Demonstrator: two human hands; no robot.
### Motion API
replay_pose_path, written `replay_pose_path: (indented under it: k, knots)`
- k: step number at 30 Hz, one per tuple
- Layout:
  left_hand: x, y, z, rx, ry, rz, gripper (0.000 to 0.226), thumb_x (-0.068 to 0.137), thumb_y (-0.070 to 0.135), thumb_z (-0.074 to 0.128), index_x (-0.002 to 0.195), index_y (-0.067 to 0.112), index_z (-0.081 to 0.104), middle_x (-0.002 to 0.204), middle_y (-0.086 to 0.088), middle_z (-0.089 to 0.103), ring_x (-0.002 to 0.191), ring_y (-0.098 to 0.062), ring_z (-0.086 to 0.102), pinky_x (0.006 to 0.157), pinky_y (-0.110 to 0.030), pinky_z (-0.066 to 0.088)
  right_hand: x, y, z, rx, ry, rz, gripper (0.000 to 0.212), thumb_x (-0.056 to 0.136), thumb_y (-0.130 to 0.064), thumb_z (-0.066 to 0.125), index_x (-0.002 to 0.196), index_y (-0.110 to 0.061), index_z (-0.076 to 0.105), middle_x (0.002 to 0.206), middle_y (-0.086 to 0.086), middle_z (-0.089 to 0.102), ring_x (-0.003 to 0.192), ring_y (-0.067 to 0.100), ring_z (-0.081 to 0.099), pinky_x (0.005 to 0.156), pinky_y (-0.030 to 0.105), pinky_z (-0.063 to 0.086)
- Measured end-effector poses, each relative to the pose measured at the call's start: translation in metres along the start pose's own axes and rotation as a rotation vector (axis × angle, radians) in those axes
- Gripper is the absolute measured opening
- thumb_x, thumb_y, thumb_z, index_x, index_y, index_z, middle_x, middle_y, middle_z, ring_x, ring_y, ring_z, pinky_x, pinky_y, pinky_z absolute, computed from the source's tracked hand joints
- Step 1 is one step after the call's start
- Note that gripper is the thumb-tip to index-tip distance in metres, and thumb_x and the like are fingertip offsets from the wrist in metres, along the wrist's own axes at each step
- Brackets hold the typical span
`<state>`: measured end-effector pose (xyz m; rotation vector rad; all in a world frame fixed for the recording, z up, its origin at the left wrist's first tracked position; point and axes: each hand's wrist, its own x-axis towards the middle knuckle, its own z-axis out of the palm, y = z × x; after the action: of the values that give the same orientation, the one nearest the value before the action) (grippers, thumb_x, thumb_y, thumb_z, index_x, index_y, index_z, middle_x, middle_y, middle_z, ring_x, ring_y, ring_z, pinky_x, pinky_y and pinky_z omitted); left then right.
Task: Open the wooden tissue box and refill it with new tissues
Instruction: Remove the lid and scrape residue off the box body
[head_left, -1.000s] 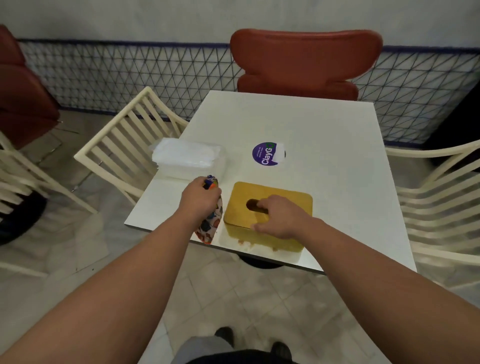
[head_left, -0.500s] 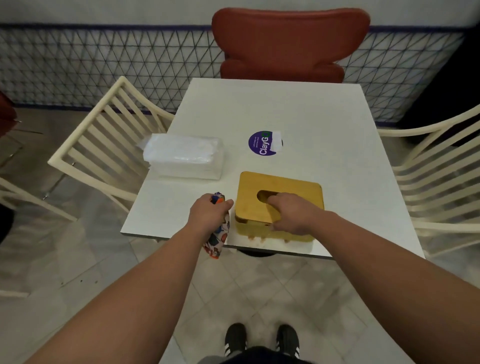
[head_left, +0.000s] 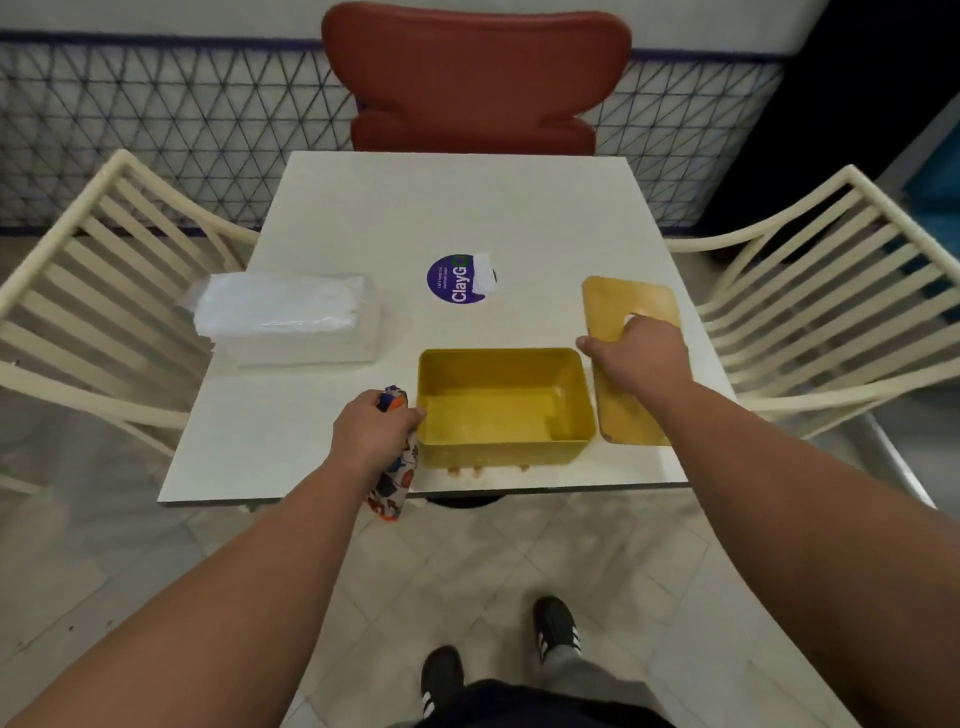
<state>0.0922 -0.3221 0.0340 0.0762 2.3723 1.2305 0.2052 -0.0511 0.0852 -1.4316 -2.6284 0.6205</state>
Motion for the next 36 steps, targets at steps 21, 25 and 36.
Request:
replay_pose_path:
  k: [21,25,36]
  knots:
    - [-0.008,-0.004,0.008,-0.148,0.087,-0.081,0.032,0.077,0.037,0.074,0.101,0.021,0.061,0.095,-0.003,0.067,0.087,-0.022,0.066,0.083,-0.043,0.055,0.024,0.065,0.084,-0.04,-0.171,0.094,0.076,0.084,-0.051,0.067,0.134,0.0,0.041,0.133,0.019,0.046,0.115,0.036,0.053,0.087,0.039,0.044]
    - [-0.01,-0.004,0.008,-0.152,0.085,-0.083,0.032,0.077,0.038,0.074,0.101,0.023,0.059,0.096,-0.003,0.067,0.088,-0.023,0.066,0.084,-0.044,0.055,0.022,0.067,0.087,-0.059,-0.17,0.095,0.077,0.085,-0.053,0.064,0.133,0.003,0.042,0.134,0.02,0.043,0.116,0.038,0.052,0.093,0.042,0.044]
    - [-0.017,0.02,-0.02,-0.296,0.094,-0.024,0.031,0.077,0.027,0.074,0.104,0.015,0.062,0.097,-0.009,0.07,0.086,-0.026,0.069,0.081,-0.041,0.056,0.019,0.006,0.048,0.458,0.217,-0.097,0.05,0.093,-0.045,0.054,0.126,-0.008,0.053,0.122,0.012,0.052,0.106,0.023,0.055,0.085,0.03,0.043]
